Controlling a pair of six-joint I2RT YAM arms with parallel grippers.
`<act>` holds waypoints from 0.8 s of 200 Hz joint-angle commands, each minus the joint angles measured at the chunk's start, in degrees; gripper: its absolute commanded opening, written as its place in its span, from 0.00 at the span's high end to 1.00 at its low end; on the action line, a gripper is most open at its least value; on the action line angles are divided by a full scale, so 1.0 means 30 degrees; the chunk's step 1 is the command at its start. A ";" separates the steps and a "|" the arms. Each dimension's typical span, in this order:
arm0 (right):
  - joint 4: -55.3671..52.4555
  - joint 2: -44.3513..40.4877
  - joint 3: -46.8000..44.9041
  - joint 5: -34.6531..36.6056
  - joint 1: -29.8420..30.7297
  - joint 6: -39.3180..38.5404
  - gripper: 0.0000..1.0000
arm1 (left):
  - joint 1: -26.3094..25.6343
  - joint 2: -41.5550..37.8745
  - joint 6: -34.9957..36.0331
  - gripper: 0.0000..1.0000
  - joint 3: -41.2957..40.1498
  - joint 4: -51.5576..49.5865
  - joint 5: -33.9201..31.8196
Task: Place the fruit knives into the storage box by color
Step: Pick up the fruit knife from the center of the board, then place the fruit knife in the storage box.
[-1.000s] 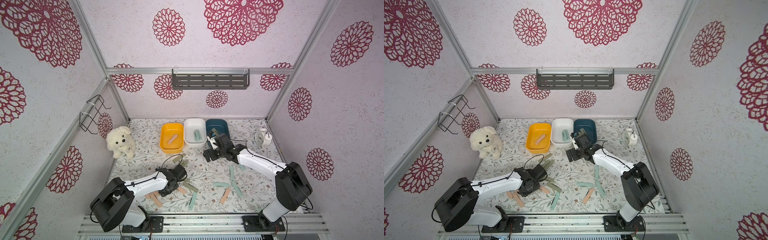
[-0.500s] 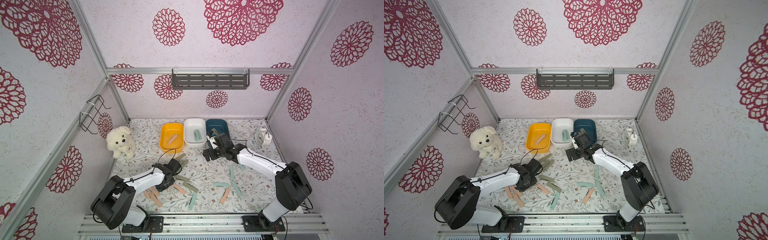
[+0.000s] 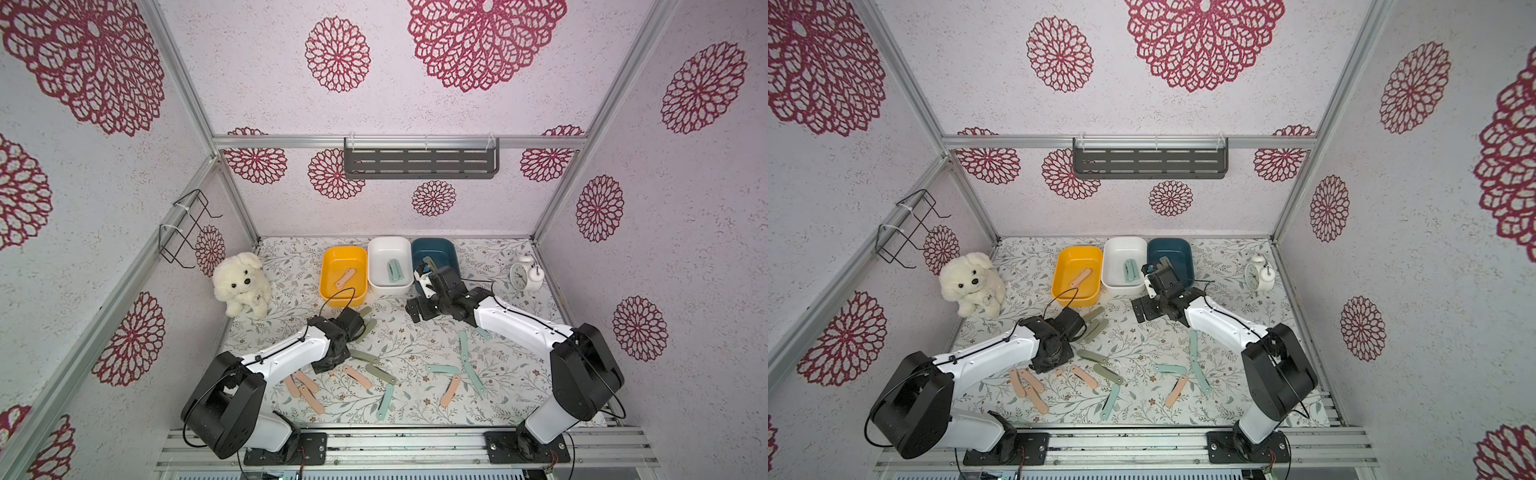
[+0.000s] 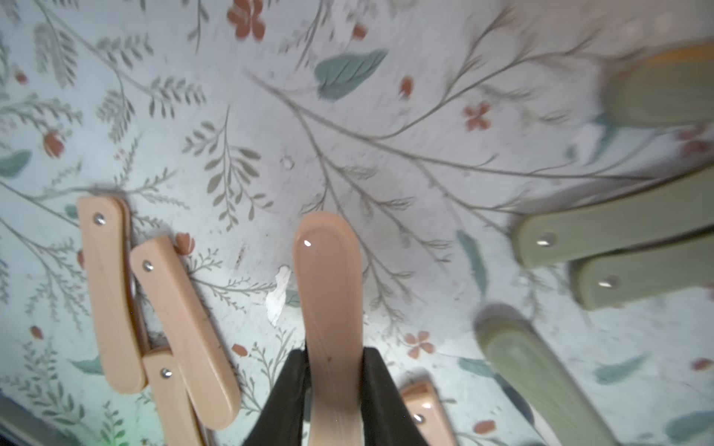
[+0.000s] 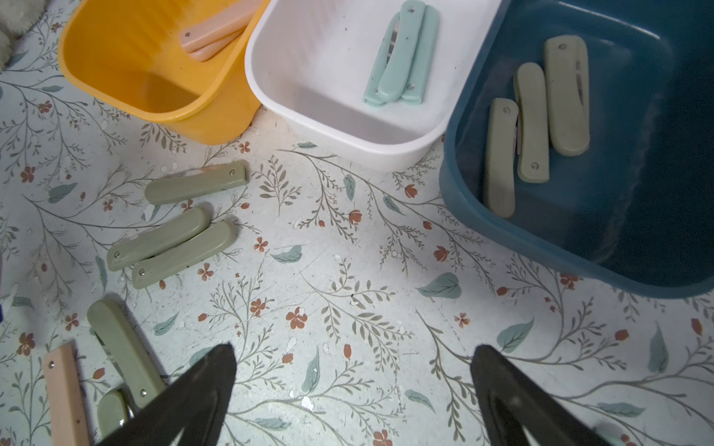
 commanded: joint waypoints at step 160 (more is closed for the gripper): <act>0.1818 0.5224 0.4959 -0.2198 0.0422 -0.0723 0.01 | 0.6497 1.8834 1.4258 0.81 2.6435 -0.5217 0.2050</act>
